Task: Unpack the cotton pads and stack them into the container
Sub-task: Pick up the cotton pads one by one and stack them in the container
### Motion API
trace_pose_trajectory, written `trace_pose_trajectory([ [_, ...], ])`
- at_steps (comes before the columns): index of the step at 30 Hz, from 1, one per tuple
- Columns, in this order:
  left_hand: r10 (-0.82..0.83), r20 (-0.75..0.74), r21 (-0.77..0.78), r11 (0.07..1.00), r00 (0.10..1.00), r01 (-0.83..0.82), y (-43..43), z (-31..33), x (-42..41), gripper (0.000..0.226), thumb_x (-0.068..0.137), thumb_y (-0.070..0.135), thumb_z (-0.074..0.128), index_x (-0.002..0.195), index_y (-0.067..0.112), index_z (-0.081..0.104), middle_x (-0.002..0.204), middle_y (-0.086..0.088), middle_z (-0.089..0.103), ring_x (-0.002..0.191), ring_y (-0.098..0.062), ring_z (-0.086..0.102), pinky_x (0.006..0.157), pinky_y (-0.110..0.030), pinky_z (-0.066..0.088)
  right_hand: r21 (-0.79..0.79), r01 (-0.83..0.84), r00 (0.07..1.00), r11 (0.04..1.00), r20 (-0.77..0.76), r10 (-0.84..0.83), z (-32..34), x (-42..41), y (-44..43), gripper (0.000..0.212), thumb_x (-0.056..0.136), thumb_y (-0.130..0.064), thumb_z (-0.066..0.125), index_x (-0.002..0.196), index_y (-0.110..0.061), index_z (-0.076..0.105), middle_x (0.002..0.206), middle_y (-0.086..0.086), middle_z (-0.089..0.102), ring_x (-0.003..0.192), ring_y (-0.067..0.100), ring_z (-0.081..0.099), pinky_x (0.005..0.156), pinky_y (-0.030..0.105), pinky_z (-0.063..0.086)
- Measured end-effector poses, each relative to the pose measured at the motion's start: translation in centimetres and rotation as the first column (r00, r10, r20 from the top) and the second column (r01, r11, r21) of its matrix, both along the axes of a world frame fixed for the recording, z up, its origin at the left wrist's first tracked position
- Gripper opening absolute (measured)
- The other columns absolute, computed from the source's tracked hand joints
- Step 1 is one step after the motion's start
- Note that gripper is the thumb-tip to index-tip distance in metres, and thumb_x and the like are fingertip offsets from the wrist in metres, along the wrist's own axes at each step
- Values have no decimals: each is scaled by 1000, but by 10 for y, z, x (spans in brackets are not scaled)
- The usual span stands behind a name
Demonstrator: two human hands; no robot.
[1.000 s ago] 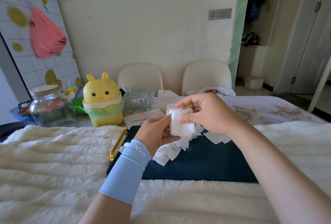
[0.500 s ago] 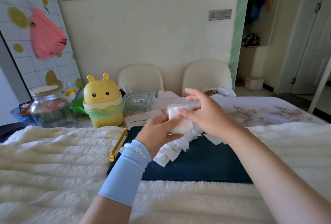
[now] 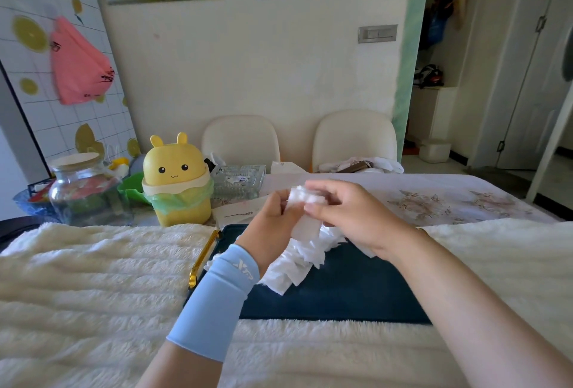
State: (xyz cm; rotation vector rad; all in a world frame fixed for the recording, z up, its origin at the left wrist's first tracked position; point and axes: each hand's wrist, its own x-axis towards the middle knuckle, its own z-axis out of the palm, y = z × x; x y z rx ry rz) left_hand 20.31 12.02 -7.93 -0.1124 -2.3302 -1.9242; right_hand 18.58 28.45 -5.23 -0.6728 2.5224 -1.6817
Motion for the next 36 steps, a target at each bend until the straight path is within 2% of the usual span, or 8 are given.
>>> trace_pose_trajectory([
  [4, -109, -17, -17, 994, 994, 109, -8, 7, -6, 42, 92, 17, 68, 130, 13, 50, 108, -6, 74, 101, -24, 71, 93, -44, 56, -51, 21, 1000, 998, -10, -21, 5, -9, 14, 34, 89, -9, 74, 119, -25, 72, 104, -5, 76, 98, 8, 71, 92, 30, 58],
  [9, -125, 8, -108, 986, 992, 125, -11, 26, -23, 53, 83, 6, 77, 130, 15, 54, 103, -4, 73, 87, -16, 72, 76, -27, 59, 149, -55, 992, 987, 117, 37, 22, -21, 25, 26, 82, -36, 77, 106, -27, 77, 105, -4, 77, 107, 21, 70, 101, 41, 53],
  [13, -165, 13, -120, 979, 986, 165, -3, 43, -47, 54, 79, 5, 80, 127, 16, 57, 104, -4, 68, 86, -16, 70, 72, -25, 58, 280, 12, 996, 960, 78, -36, 42, -44, 35, 17, 82, -34, 82, 71, -27, 71, 68, -20, 69, 72, 3, 64, 76, 24, 51],
  [19, -19, -130, -384, 923, 991, -33, 11, 49, -105, 40, 87, 20, 71, 125, 22, 57, 100, 15, 62, 87, -11, 63, 75, -26, 52, 211, 198, 975, 957, 53, -214, 47, -97, 43, 16, 91, -24, 74, 93, -10, 66, 97, 6, 73, 82, 20, 76, 78, 38, 63],
  [24, -30, 46, -816, 575, 998, 55, 29, 38, -145, 28, 99, 36, 48, 120, 25, 65, 123, -1, 64, 107, -24, 60, 84, -28, 46, 277, 310, 941, 909, 48, -336, 28, -130, 43, 18, 91, -22, 70, 86, -7, 62, 88, 6, 68, 69, 18, 70, 60, 29, 58],
  [29, 28, 281, -939, 215, 959, 269, 35, 22, -159, 46, 105, 44, 26, 146, 34, 46, 151, -13, 33, 142, -33, 26, 112, -41, 29, 412, 332, 920, 849, 58, -388, 7, -158, 27, 27, 83, -28, 74, 83, -8, 56, 81, 6, 64, 62, 19, 67, 53, 28, 56],
  [32, 6, 246, -957, 158, 969, 242, 27, 18, -163, 43, 100, 45, 40, 132, 26, 61, 140, -13, 42, 134, -31, 33, 107, -42, 39, 479, 254, 931, 840, 115, -347, -2, -163, 15, 31, 80, -26, 82, 77, -12, 55, 73, 4, 58, 58, 17, 61, 45, 19, 43],
  [36, 1, 213, -949, 237, 977, 207, 16, 13, -168, 35, 97, 43, 48, 121, 27, 68, 133, -6, 51, 123, -28, 46, 99, -33, 44, 543, 163, 930, 824, 195, -312, -10, -168, 7, 27, 75, -21, 86, 86, -5, 66, 78, 7, 65, 67, 22, 65, 58, 27, 50],
])
